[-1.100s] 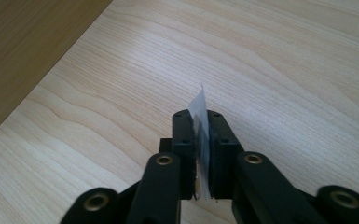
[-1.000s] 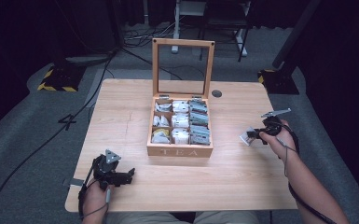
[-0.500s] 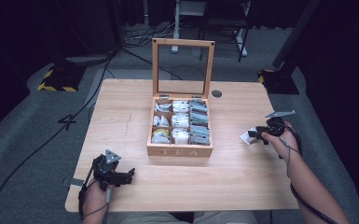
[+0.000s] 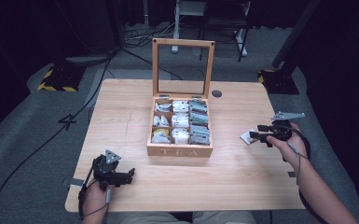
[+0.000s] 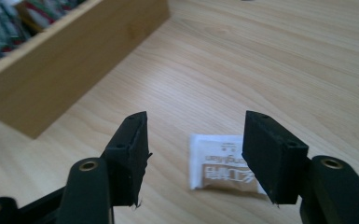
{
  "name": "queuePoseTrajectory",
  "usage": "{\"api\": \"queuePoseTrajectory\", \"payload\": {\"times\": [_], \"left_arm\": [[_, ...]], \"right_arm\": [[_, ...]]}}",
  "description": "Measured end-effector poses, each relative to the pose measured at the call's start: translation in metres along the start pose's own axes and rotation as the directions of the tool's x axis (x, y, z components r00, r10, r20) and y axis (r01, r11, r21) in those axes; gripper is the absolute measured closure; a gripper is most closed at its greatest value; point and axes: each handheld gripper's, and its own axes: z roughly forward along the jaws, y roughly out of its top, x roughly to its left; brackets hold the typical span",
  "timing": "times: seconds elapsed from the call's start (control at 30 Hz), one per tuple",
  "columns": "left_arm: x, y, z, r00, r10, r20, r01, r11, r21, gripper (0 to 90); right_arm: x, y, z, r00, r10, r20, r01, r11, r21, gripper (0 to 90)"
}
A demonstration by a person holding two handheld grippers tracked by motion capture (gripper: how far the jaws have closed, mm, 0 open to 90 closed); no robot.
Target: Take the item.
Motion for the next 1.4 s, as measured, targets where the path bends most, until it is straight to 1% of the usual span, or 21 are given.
{"api": "queuePoseTrajectory", "payload": {"times": [0.03, 0.07, 0.1, 0.23, 0.27, 0.3, 0.4, 0.53, 0.57, 0.7, 0.77, 0.8, 0.83, 0.97, 1.03, 1.07, 1.17, 1.3, 1.33, 1.4], "left_arm": [[0.0, 0.0, 0.0, 1.0, 0.0, 0.001, 0.0, 1.0, 0.001, 0.0], [0.0, 0.0, 0.0, 1.0, 0.001, 0.001, -0.001, 1.0, 0.002, 0.0], [0.0, 0.0, 0.0, 1.0, 0.002, 0.001, -0.002, 1.0, 0.003, 0.0], [0.0, 0.001, 0.0, 1.0, 0.003, 0.0, -0.003, 1.0, 0.001, 0.0], [0.0, 0.001, 0.0, 1.0, 0.008, 0.0, -0.008, 1.0, 0.004, 0.0], [0.0, 0.001, 0.001, 1.0, 0.006, 0.0, -0.006, 1.0, 0.002, 0.0], [0.001, 0.002, 0.001, 0.9999, 0.012, 0.002, -0.012, 0.9999, 0.003, 0.0], [0.001, 0.002, 0.001, 0.9999, 0.013, 0.001, -0.013, 0.9999, 0.003, 0.0], [0.001, 0.002, 0.001, 0.9999, 0.011, 0.0, -0.011, 0.9999, 0.003, 0.0], [0.0, 0.001, 0.001, 0.9999, 0.011, 0.002, -0.011, 0.9999, 0.003, 0.0], [0.0, 0.001, 0.001, 1.0, 0.009, 0.002, -0.009, 1.0, 0.002, 0.0], [0.001, 0.002, 0.001, 0.9999, 0.012, 0.001, -0.012, 0.9999, 0.003, 0.0], [0.001, 0.002, 0.001, 0.9999, 0.012, 0.002, -0.012, 0.9999, 0.003, 0.0], [0.001, 0.002, 0.001, 0.9999, 0.013, 0.001, -0.013, 0.9999, 0.003, 0.0], [0.001, 0.002, 0.001, 0.9999, 0.013, 0.001, -0.013, 0.9999, 0.003, 0.0], [0.001, 0.002, 0.001, 0.9999, 0.013, 0.001, -0.013, 0.9999, 0.003, 0.0], [0.001, 0.002, 0.001, 0.9999, 0.013, 0.001, -0.013, 0.9999, 0.003, 0.0], [0.001, 0.002, 0.001, 0.9999, 0.013, 0.001, -0.013, 0.9999, 0.003, 0.0], [0.001, 0.002, 0.001, 0.9999, 0.013, 0.001, -0.013, 0.9999, 0.003, 0.0], [0.001, 0.002, 0.001, 0.9999, 0.013, 0.001, -0.013, 0.9999, 0.003, 0.0]], "right_arm": [[0.011, -0.001, -0.007, 0.9994, -0.029, -0.021, 0.029, 1.0, -0.01, 41.5], [0.011, -0.001, -0.007, 0.9994, -0.029, -0.021, 0.029, 1.0, -0.01, 41.5], [0.014, -0.001, -0.01, 0.999, -0.037, -0.024, 0.037, 0.999, -0.014, 41.4], [0.028, -0.005, -0.021, 0.9976, -0.043, -0.054, 0.041, 0.998, -0.037, 40.6], [0.036, -0.008, -0.026, 0.9963, -0.057, -0.065, 0.054, 0.998, -0.044, 40.4], [0.036, -0.008, -0.026, 0.9963, -0.057, -0.065, 0.054, 0.998, -0.044, 40.4], [0.045, -0.013, -0.032, 0.9949, -0.062, -0.08, 0.056, 0.996, -0.068, 39.8], [0.06, -0.024, -0.041, 0.9933, -0.061, -0.098, 0.05, 0.992, -0.114, 39.3], [0.064, -0.027, -0.042, 0.9929, -0.062, -0.102, 0.05, 0.992, -0.119, 39.3], [0.077, -0.04, -0.044, 0.9912, -0.087, -0.1, 0.075, 0.99, -0.118, 39.2], [0.084, -0.046, -0.043, 0.9898, -0.102, -0.099, 0.091, 0.989, -0.113, 39.2], [0.092, -0.052, -0.041, 0.9877, -0.115, -0.106, 0.104, 0.989, -0.106, 39.0], [0.092, -0.052, -0.041, 0.9877, -0.115, -0.106, 0.104, 0.989, -0.106, 39.0], [0.103, -0.062, -0.033, 0.982, -0.139, -0.128, 0.127, 0.987, -0.095, 38.8], [0.104, -0.066, -0.028, 0.9788, -0.135, -0.154, 0.12, 0.988, -0.101, 38.2], [0.105, -0.069, -0.024, 0.9787, -0.128, -0.16, 0.114, 0.989, -0.093, 38.1], [0.106, -0.078, -0.014, 0.9782, -0.149, -0.144, 0.143, 0.988, -0.051, 38.5], [0.105, -0.088, 0.0, 0.9776, -0.131, -0.164, 0.129, 0.991, -0.025, 38.3], [0.105, -0.09, 0.003, 0.9772, -0.138, -0.161, 0.138, 0.99, -0.011, 38.3], [0.106, -0.092, 0.006, 0.9769, -0.14, -0.161, 0.141, 0.99, -0.006, 37.7]]}}
